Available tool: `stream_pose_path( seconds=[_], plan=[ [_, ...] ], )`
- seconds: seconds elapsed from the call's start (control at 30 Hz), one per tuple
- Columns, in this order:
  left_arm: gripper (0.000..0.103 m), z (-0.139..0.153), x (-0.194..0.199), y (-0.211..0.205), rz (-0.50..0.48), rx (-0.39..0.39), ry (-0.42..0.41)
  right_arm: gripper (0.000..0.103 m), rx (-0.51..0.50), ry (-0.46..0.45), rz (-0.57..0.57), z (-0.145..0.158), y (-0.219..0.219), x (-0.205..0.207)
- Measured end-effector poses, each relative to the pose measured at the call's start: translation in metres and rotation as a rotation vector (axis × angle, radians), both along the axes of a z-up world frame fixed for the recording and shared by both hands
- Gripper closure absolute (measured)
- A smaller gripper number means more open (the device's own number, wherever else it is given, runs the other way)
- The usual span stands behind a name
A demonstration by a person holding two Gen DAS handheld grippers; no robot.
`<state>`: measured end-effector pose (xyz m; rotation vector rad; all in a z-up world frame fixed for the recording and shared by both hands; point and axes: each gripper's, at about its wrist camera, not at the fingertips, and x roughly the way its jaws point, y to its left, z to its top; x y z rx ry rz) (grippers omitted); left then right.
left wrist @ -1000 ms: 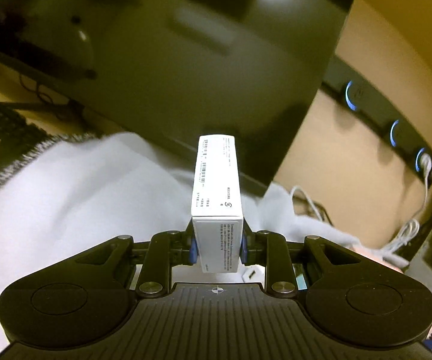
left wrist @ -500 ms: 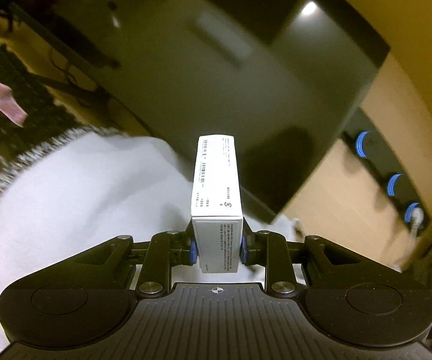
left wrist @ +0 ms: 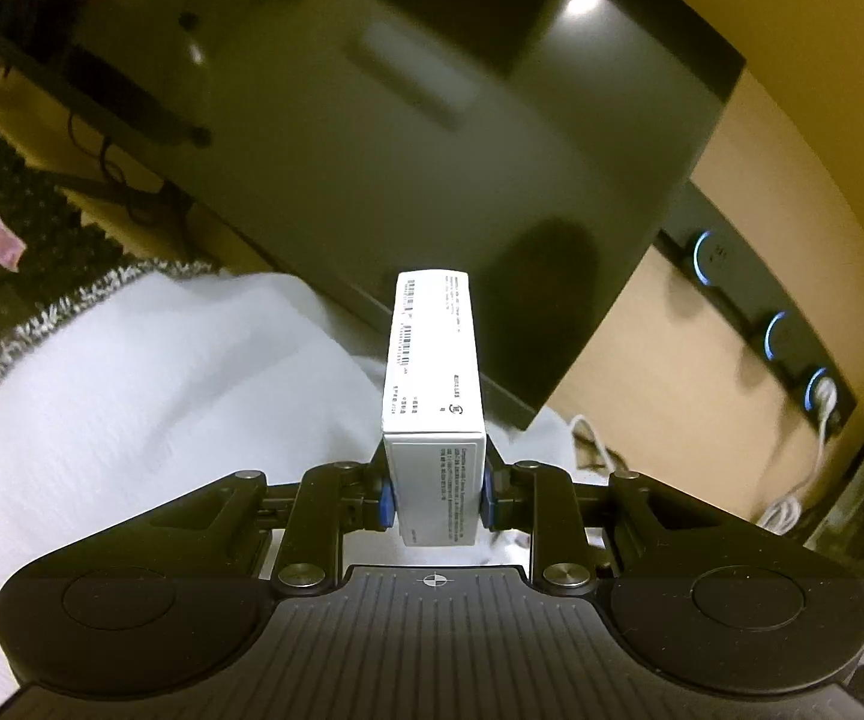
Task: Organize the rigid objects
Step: 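Lift the white carton with the left gripper while the right grasps the clear bag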
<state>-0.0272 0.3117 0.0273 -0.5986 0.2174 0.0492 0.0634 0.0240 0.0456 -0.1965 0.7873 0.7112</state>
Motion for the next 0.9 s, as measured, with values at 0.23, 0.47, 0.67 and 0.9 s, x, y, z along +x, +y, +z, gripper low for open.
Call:
stream_pose_path(
  seconds=[0.23, 0.47, 0.67, 0.9],
  plan=[
    [0.075, -0.002, 0.001, -0.001, 0.022, 0.015, 0.006, 0.066, -0.034, -0.014, 0.020, -0.021, 0.048, 0.006],
    [0.075, -0.001, 0.013, -0.022, -0.051, 0.100, 0.038, 0.084, -0.008, -0.028, 0.096, -0.003, -0.001, -0.037],
    [0.075, 0.012, -0.010, -0.101, -0.338, 0.212, 0.065, 0.084, 0.039, -0.110, 0.059, 0.023, -0.098, -0.086],
    [0.075, 0.044, -0.023, -0.204, -0.662, 0.296, 0.080, 0.084, 0.055, -0.254, -0.171, 0.046, -0.211, -0.122]
  ],
)
